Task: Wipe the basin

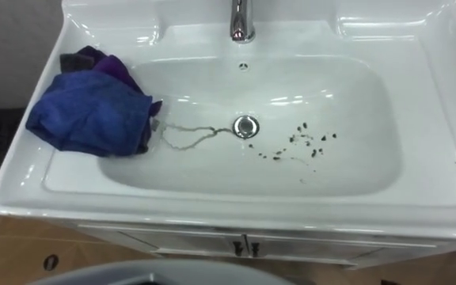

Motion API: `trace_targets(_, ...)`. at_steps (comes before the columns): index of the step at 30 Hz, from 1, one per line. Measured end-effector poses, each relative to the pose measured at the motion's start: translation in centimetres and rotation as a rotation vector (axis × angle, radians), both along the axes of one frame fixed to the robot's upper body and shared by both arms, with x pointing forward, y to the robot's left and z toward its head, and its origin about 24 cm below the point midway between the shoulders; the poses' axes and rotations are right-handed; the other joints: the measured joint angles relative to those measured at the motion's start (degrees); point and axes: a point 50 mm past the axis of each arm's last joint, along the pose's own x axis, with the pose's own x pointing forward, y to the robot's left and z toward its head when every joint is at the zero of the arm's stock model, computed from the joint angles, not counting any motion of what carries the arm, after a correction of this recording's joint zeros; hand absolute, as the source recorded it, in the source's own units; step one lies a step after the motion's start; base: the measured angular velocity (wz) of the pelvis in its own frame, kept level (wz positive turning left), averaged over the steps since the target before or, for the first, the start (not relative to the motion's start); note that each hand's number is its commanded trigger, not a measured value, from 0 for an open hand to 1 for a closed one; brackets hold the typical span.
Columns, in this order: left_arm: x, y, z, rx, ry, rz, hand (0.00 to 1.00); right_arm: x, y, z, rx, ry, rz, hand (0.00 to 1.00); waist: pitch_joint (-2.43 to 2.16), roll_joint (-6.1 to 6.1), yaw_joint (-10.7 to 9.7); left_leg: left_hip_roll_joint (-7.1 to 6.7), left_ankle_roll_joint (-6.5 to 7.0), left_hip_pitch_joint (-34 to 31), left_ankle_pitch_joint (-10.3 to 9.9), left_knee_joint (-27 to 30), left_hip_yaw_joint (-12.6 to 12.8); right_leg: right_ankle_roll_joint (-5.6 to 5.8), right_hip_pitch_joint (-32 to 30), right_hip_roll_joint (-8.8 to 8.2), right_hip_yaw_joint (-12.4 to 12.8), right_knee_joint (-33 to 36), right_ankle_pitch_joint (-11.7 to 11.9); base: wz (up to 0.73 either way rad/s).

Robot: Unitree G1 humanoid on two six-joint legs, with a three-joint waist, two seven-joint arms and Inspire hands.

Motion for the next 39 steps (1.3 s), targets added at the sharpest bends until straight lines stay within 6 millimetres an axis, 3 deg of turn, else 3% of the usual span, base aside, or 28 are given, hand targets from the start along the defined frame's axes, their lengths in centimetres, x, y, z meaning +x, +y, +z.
trace_targets(8, 4.2, 0.5, 6.9, 0.323, -0.2, -0.061, 0.0, -0.4, 0.3, -0.1, 0.009, -0.007, 0.035, 0.0, -0.08, 0.39, -0.2, -0.39, -0.01, 0.1, 0.0, 0.4, 0.1, 0.01, 0.0, -0.2, 0.1, -0.1, 0.0, -0.01)
trace_targets(12, 5.6, -0.2, 10.3, 0.48, -0.252, -0.138, 0.0, -1.1, 0.6, -0.2, 0.024, 0.018, 0.036, 0.0, 0.17, 0.28, -0.3, -0.49, -0.01, 0.6, 0.0, 0.3, -0.2, 0.05, 0.6, -0.26, 0.3, -0.4, 0.0, 0.0)
trace_targets(15, 6.3, -0.8, 12.4, 0.585, -0.277, -0.189, 0.0, -1.1, 0.7, -0.3, 0.028, 0.023, 0.047, 0.0, 0.69, 0.25, -0.3, -0.47, -0.01, 0.9, 0.0, 0.1, 0.2, 0.12, 0.5, -0.25, 0.6, -0.3, 0.1, -0.07)
trace_targets(21, 7.1, -2.0, 14.4, 0.673, -0.327, -0.247, 0.0, -1.4, 1.1, -0.4, 0.065, 0.037, 0.066, 0.0, 0.7, 0.16, -1.9, -0.34, 0.0, 1.0, 0.0, 0.0, 0.4, 0.5, 0.6, -0.09, 1.6, -1.0, 0.3, -0.05)
trace_targets(29, 9.3, -4.9, 14.8, 0.726, -0.302, -0.448, 0.0, -1.8, 1.6, -0.6, 0.107, 0.069, 0.112, 0.0, 0.65, -0.48, -3.7, -0.37, 0.05, 1.2, 0.1, -0.1, 1.2, 0.58, 0.7, -0.1, 2.5, -0.3, 0.4, -0.05)
trace_targets(36, 10.8, -7.4, 12.2, 0.616, -0.292, -0.575, 0.0, -1.8, 2.4, -0.9, 0.131, 0.085, 0.128, 0.0, 0.97, -1.55, -6.0, -0.29, 0.05, 2.0, 0.1, -0.3, 1.8, 0.58, 0.8, -0.02, 3.1, -0.2, 0.4, -0.05)
trace_targets(39, 11.4, -8.7, 11.0, 0.56, -0.28, -0.649, 0.0, -1.5, 2.6, -1.0, 0.144, 0.08, 0.134, 0.0, 0.76, -1.84, -6.8, -0.26, 0.05, 2.0, 0.1, -0.4, 1.9, 0.58, 0.7, 0.03, 3.3, -0.1, 0.4, 0.0)
